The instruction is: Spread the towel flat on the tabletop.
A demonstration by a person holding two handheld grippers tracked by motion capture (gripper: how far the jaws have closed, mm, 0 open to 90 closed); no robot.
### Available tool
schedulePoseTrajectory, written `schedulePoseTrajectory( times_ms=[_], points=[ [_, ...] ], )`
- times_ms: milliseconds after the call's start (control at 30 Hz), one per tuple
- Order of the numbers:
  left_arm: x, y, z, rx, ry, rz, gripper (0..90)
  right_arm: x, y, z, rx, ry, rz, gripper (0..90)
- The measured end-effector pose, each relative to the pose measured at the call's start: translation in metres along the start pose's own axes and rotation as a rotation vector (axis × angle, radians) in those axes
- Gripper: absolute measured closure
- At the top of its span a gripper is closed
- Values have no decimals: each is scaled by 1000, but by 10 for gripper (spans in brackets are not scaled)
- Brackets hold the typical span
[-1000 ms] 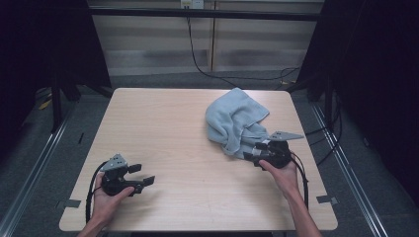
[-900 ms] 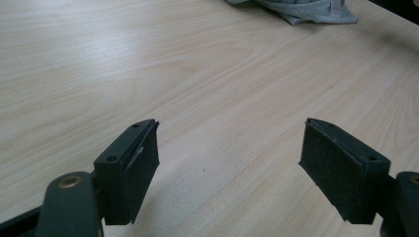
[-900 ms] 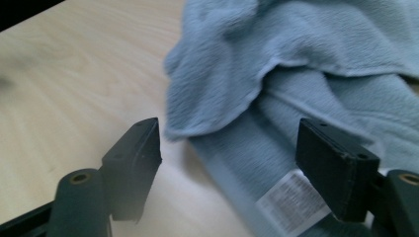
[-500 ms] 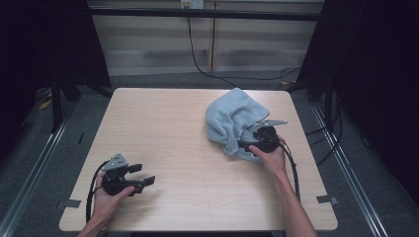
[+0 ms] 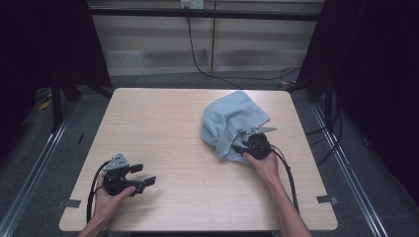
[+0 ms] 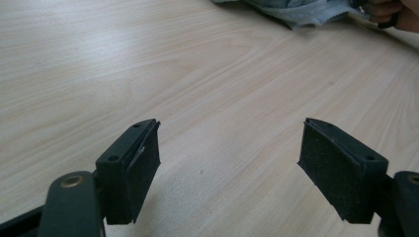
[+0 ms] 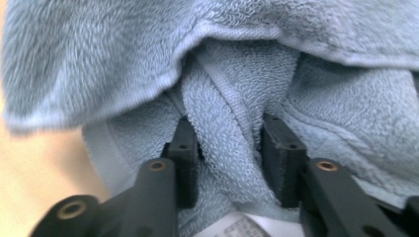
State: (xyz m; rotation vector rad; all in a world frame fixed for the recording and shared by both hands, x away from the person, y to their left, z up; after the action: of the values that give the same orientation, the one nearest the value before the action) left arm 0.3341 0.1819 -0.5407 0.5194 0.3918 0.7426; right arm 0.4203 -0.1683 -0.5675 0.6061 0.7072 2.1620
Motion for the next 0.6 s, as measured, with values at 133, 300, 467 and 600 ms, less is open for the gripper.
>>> schedulePoseTrajectory(
  times_ms=[133, 300, 467, 600],
  points=[
    [-2, -1, 1, -2, 1, -4, 233, 28, -1, -6, 0, 39, 61, 670],
    [-8, -5, 2, 0, -9, -16, 242, 61, 0, -14, 11, 83, 147, 678],
    [-22, -7, 9, -5, -43, -53, 248, 91, 0, -21, 27, 110, 213, 678],
    [-34, -9, 13, -15, -60, -90, 250, 107, -3, -22, 34, 126, 251, 682]
  ],
)
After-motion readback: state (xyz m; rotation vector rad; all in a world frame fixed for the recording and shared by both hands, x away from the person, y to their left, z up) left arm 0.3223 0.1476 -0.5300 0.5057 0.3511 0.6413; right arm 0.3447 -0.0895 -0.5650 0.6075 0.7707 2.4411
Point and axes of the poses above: each handheld gripper's, and its own axes: y roughly backward along the jaws, z roughly out of its top, x roughly to its left, the point moved 9 cm from there along -y, roughly forward along the jaws, and after that the axes turned 6 degrees about z, right-handed, at the moved point
